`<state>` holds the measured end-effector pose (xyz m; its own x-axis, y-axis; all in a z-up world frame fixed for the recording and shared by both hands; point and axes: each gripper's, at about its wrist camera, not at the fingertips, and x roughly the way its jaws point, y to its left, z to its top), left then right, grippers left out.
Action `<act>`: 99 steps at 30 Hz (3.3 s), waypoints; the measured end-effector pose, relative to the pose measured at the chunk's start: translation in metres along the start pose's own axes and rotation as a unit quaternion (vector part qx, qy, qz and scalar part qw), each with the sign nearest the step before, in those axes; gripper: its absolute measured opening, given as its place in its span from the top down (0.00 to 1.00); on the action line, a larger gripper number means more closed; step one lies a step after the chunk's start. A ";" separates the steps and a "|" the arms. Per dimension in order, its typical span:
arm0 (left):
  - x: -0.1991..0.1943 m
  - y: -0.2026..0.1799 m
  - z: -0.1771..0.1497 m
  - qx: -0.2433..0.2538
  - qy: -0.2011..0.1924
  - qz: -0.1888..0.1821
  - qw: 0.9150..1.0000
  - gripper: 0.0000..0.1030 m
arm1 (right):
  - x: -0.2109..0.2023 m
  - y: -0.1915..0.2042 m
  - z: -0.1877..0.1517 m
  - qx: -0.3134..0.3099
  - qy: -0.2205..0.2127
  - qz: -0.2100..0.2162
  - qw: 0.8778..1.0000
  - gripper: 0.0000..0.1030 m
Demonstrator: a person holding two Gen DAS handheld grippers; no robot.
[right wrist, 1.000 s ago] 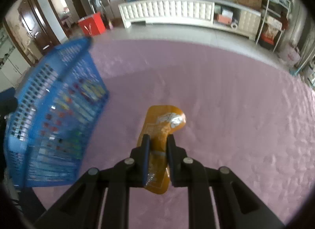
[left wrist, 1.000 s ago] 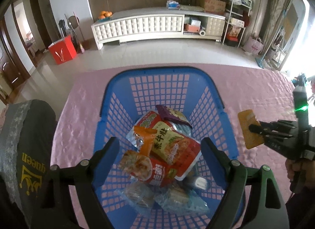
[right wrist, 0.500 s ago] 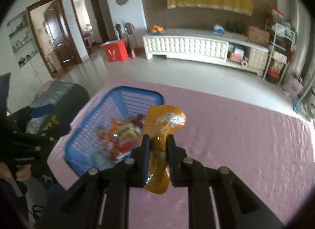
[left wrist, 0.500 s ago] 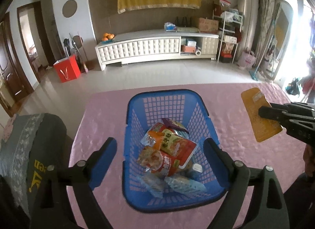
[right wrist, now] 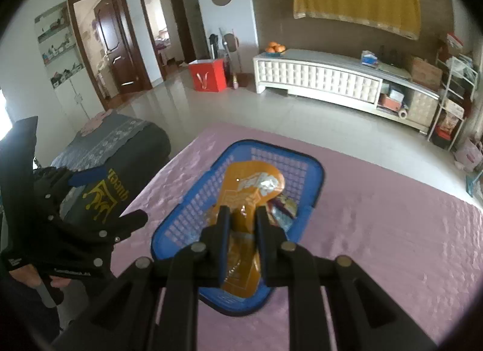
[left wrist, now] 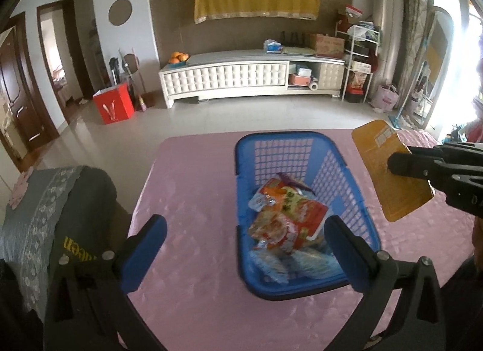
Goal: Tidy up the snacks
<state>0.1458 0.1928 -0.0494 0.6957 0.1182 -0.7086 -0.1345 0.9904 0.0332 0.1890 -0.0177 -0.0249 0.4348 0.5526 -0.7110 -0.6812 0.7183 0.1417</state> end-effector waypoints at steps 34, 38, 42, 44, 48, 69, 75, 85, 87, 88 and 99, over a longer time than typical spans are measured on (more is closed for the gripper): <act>0.065 0.011 -0.014 -0.010 0.026 -0.021 0.999 0.00 | 0.076 -0.010 -0.015 -0.069 0.061 -0.086 0.992 0.08; 0.045 0.003 -0.018 -0.003 0.014 -0.018 1.000 0.00 | 0.046 -0.004 -0.018 -0.071 0.039 -0.099 0.992 0.05; 0.019 -0.004 -0.022 -0.007 -0.006 -0.027 1.000 0.00 | 0.008 -0.004 -0.023 -0.056 0.004 -0.100 0.993 0.00; 0.003 -0.010 -0.024 -0.010 -0.018 -0.030 0.999 0.00 | -0.013 -0.002 -0.026 -0.046 -0.015 -0.115 0.992 0.00; -0.036 -0.023 -0.026 -0.018 -0.058 -0.026 0.998 0.00 | -0.056 0.004 -0.036 -0.034 -0.063 -0.130 0.989 0.00; -0.191 -0.100 -0.098 -0.037 -0.199 -0.020 0.979 0.00 | -0.194 0.043 -0.128 0.000 -0.195 -0.172 0.966 0.00; -0.205 -0.110 -0.111 -0.032 -0.200 -0.019 0.979 0.00 | -0.200 0.048 -0.141 0.009 -0.199 -0.166 0.966 0.00; -0.216 -0.117 -0.127 -0.025 -0.200 -0.023 0.979 0.00 | -0.207 0.055 -0.149 0.011 -0.206 -0.177 0.962 0.00; -0.215 -0.118 -0.127 -0.025 -0.198 -0.023 0.980 0.00 | -0.208 0.054 -0.150 0.014 -0.204 -0.175 0.963 0.00; -0.215 -0.118 -0.127 -0.025 -0.198 -0.024 0.980 0.00 | -0.209 0.054 -0.151 0.015 -0.203 -0.175 0.963 0.00; -0.216 -0.119 -0.129 -0.023 -0.196 -0.024 0.980 0.00 | -0.211 0.053 -0.159 0.024 -0.200 -0.175 0.964 0.00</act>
<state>-0.0797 0.0399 0.0085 0.9186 0.0990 -0.3827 -0.1201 0.9923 -0.0315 -0.0326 -0.1634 0.0237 0.8320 0.3841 -0.4002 -0.4275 0.9038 -0.0212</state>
